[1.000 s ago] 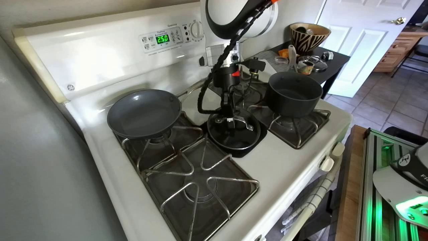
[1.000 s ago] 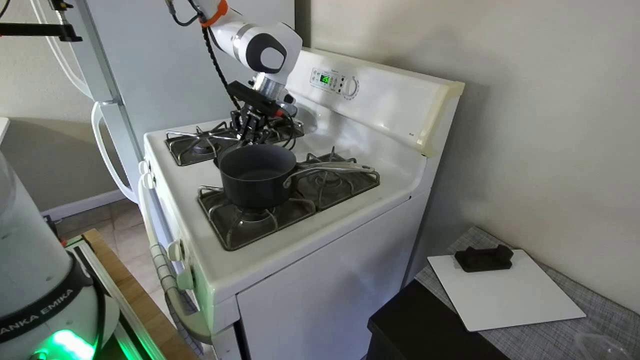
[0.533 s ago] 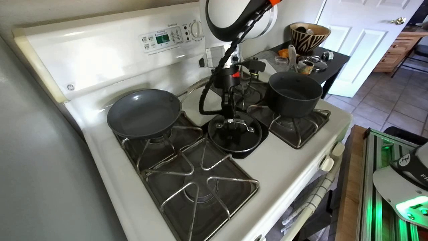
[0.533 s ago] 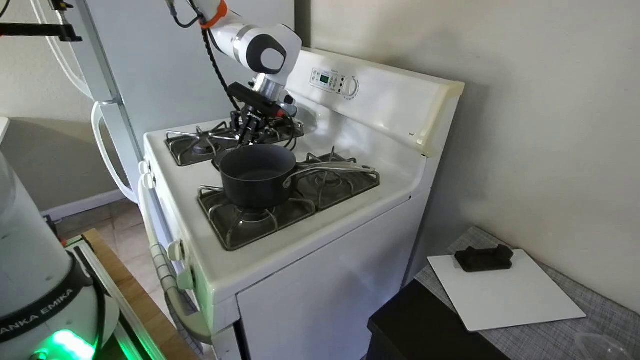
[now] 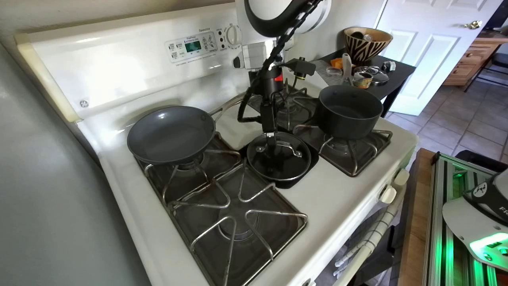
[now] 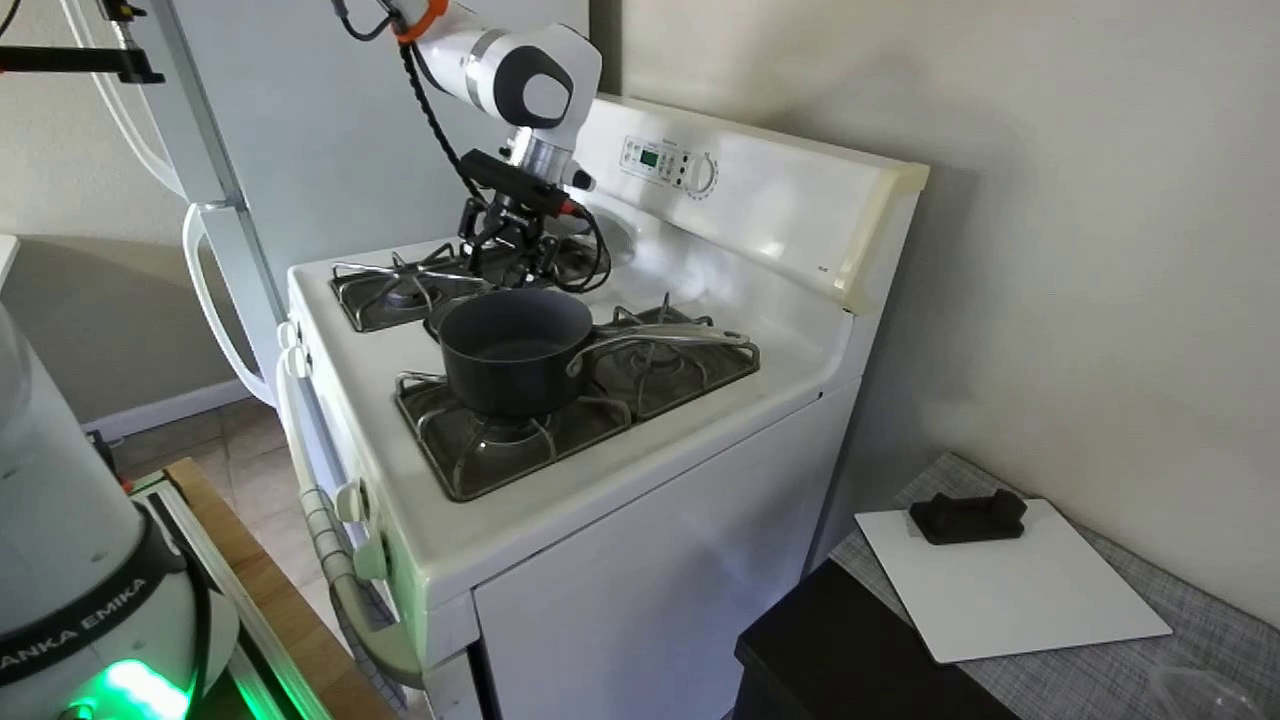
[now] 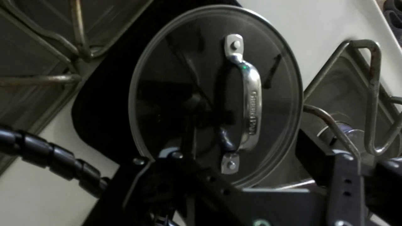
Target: Remove the glass lid from the pot and put it on the black pot holder on the stove
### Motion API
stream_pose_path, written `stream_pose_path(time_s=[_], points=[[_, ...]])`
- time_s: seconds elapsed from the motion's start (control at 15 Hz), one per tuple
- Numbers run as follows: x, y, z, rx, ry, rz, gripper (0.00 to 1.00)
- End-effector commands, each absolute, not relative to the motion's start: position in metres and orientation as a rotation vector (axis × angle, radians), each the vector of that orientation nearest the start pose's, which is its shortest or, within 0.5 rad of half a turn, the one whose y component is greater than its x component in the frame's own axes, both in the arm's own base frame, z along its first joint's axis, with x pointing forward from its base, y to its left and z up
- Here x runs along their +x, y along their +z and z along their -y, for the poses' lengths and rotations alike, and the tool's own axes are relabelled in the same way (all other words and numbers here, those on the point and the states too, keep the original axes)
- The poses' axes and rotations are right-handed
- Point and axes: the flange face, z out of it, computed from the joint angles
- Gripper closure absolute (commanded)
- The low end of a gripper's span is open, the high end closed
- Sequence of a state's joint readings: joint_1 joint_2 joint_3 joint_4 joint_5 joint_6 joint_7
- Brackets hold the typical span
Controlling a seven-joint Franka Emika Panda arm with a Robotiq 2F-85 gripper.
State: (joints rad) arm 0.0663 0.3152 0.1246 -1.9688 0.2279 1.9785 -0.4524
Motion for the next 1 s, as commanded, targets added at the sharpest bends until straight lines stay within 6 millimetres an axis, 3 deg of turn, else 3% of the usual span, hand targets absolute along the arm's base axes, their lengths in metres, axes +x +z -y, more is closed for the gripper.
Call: stream_pose_path(time_s=[0.0,0.53,0.87,0.93], points=[[0.553,0.337,-0.117,-2.789,0.281,0.769,0.0],[0.518,0.448,-0.104,-2.862,-0.134,0.792,0.0],[0.49,0.474,-0.097,-2.848,-0.312,0.785,0.0],[0.51,0.475,-0.101,-2.869,-0.258,0.769,0.0]])
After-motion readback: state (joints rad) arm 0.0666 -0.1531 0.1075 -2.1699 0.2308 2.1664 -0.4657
